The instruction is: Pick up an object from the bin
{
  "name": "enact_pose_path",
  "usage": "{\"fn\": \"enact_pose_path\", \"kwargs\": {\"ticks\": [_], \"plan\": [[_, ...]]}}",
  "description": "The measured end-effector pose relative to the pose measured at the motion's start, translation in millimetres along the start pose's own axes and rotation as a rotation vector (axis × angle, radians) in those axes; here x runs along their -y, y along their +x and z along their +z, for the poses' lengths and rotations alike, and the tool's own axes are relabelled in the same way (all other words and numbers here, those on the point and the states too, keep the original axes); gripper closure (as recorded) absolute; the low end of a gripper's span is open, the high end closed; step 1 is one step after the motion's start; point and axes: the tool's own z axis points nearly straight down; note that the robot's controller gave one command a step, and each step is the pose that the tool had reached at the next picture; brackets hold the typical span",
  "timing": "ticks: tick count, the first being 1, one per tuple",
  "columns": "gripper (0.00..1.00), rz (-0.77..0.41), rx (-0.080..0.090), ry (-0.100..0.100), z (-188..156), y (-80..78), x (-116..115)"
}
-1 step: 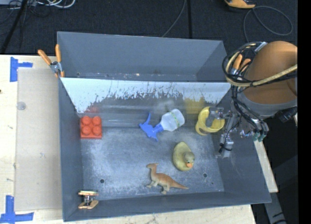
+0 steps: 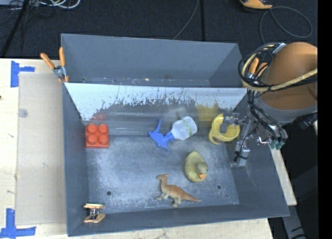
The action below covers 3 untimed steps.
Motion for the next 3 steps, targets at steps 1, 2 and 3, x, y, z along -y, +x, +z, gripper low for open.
{"fn": "enact_pose_path", "kwargs": {"ticks": [1,2,3], "plan": [[0.0,-0.035,-0.002,0.001,1.7,-28.2,-15.7],[0.0,-0.051,0.0,0.0,2.9,-38.6,-23.1],[0.0,-0.113,0.002,0.0,27.9,-57.1,-27.0]]}}
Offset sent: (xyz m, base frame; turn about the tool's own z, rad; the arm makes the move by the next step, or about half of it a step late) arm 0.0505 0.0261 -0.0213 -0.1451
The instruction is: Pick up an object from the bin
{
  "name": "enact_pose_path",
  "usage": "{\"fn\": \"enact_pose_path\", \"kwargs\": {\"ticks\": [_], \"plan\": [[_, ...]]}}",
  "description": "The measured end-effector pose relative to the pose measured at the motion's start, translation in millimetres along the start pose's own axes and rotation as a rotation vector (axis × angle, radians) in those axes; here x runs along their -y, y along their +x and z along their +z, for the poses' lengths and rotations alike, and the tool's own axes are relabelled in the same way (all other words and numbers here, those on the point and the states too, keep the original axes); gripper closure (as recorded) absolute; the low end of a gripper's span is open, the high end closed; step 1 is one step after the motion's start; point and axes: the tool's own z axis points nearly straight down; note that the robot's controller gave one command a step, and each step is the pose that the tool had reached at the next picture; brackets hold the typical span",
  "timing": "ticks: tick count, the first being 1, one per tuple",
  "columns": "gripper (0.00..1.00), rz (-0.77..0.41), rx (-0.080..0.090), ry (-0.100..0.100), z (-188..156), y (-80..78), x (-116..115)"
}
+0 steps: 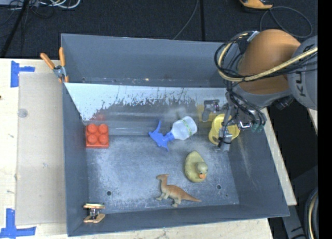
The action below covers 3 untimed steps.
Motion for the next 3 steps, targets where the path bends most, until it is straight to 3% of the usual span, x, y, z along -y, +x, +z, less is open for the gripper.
{"fn": "enact_pose_path", "kwargs": {"ticks": [1,2,3], "plan": [[0.0,0.043,-0.002,-0.004,31.0,2.0,37.0],[0.0,-0.104,-0.003,0.004,55.9,3.5,63.6],[1.0,-0.067,0.001,-0.002,112.2,-9.1,67.6]]}}
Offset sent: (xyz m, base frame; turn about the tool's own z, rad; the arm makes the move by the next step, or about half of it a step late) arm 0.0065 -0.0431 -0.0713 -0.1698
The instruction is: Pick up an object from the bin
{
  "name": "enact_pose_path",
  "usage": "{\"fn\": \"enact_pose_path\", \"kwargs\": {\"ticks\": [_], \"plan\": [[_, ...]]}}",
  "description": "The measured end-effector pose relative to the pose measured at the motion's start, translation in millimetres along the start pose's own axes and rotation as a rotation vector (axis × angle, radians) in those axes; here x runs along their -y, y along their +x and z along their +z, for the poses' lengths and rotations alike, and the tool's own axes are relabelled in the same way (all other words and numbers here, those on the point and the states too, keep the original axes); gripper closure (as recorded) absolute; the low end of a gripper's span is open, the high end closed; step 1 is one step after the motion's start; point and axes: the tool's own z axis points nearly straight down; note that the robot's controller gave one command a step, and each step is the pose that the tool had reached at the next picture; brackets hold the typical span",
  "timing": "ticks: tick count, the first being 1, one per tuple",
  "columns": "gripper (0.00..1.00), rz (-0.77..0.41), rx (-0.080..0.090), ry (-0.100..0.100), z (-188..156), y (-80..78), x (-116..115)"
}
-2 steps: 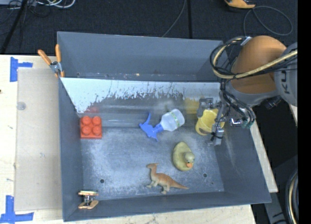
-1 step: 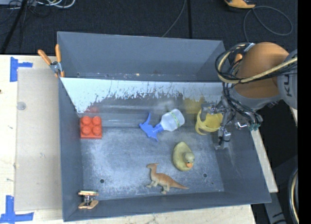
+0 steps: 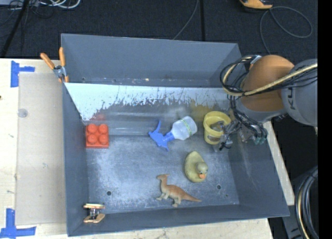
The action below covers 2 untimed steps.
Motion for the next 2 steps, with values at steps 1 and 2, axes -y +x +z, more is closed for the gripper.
{"fn": "enact_pose_path", "kwargs": {"ticks": [1,2], "plan": [[1.0,-0.001,0.0,0.0,0.0,-0.1,-0.1],[1.0,0.037,0.003,0.0,-130.0,1.7,-2.5]]}}
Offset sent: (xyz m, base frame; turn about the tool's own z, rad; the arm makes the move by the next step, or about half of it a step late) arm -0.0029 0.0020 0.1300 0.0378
